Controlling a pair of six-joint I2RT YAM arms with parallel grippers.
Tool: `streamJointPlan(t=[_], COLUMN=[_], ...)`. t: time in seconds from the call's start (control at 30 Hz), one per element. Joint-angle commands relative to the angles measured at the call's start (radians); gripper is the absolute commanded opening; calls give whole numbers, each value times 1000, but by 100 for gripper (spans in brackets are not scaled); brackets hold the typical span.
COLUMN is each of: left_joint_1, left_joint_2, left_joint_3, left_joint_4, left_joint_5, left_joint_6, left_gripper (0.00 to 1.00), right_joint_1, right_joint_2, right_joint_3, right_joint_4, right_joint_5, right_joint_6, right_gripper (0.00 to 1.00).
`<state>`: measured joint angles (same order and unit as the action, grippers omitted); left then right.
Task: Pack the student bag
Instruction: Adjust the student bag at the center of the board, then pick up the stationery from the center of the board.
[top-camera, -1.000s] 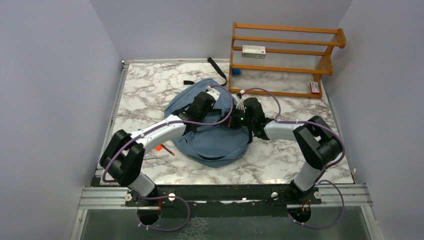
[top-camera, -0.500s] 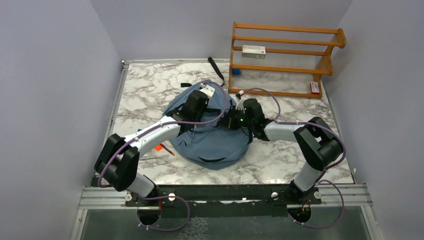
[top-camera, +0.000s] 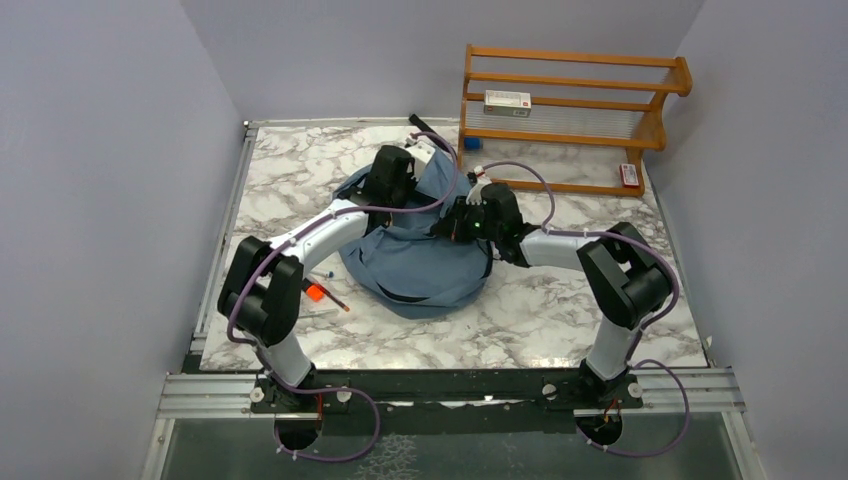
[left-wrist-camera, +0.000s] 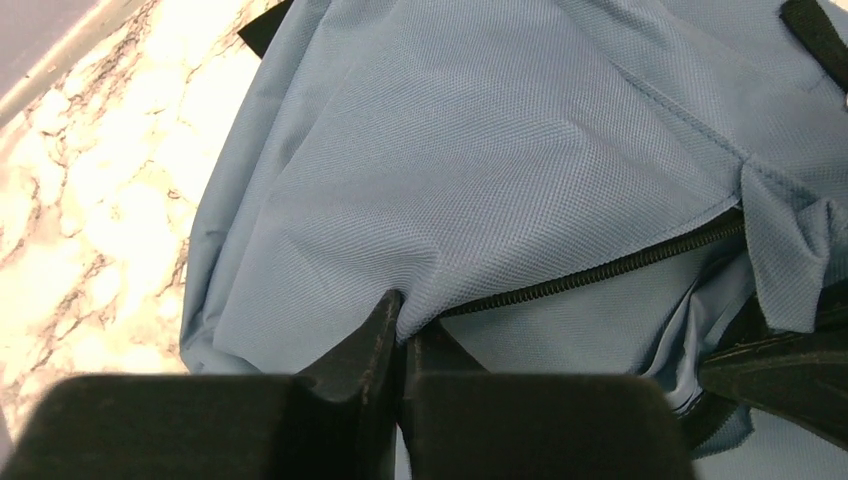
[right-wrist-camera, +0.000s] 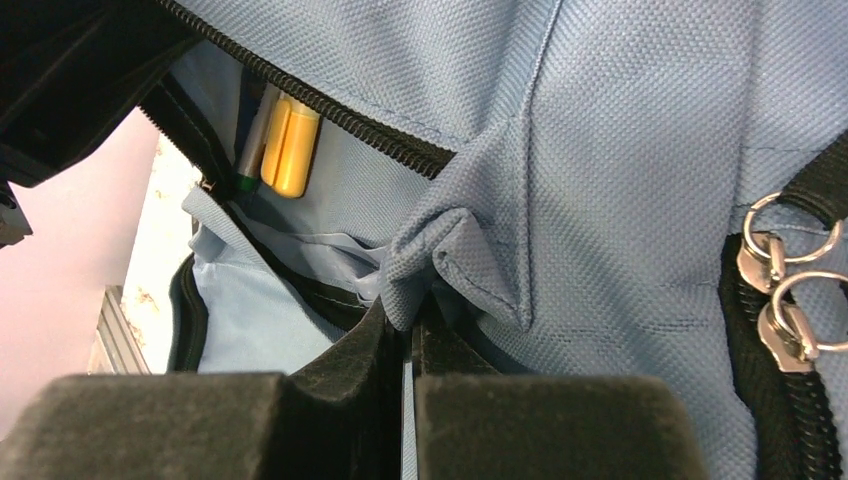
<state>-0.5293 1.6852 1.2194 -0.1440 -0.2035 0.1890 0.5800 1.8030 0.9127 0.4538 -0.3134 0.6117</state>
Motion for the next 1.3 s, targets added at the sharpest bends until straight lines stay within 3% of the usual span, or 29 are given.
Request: streamJointPlan(t=[0.0,0.1,0.23,0.4,0.57,0.77,0.87,1.03,1.13,1.27], left_joint_1=[19,22,24,26,84,161,214,335,398,429], left_joint_2=[-30,-80,-167,-310,-500,-627,-614,-520,-459,-385], left_joint_3=[46,-5,-75,-162,-278,-347,-346,-333,-345,-340], left_joint_4=[74,53,23,-51,-106,-296,-398,-516,-517,-462], left_joint_5=[32,40,66,40,-77,-295,-346,-297,-250,-200], left_joint_6=[31,-8,-112,-271,-520,-823,-910,-1022,-1069,-1073], left_gripper=[14,24,52,63,68,73,76,78,77,68], right_joint_1=[0,1,0,1,0,1,0,1,0,0], right_joint_2=[-7,-38,-80,-151,-221,-288,-304,-321,-332,-340], right_joint_3=[4,1,-1,-15,-44,-68,-84,-106,-121,-136], right_joint_4=[-10,-32,-56,-86,-100,-120,-125,-140,-144,-156], right_joint_5=[-16,-2,-10,-21,-37,-42,-44,-38,-31,-19], right_joint_6=[-25,-43,-58,-82,-111,-123,-119,-111,-106,-101], right_gripper=[11,20,29,36,39,40,41,41,41,40])
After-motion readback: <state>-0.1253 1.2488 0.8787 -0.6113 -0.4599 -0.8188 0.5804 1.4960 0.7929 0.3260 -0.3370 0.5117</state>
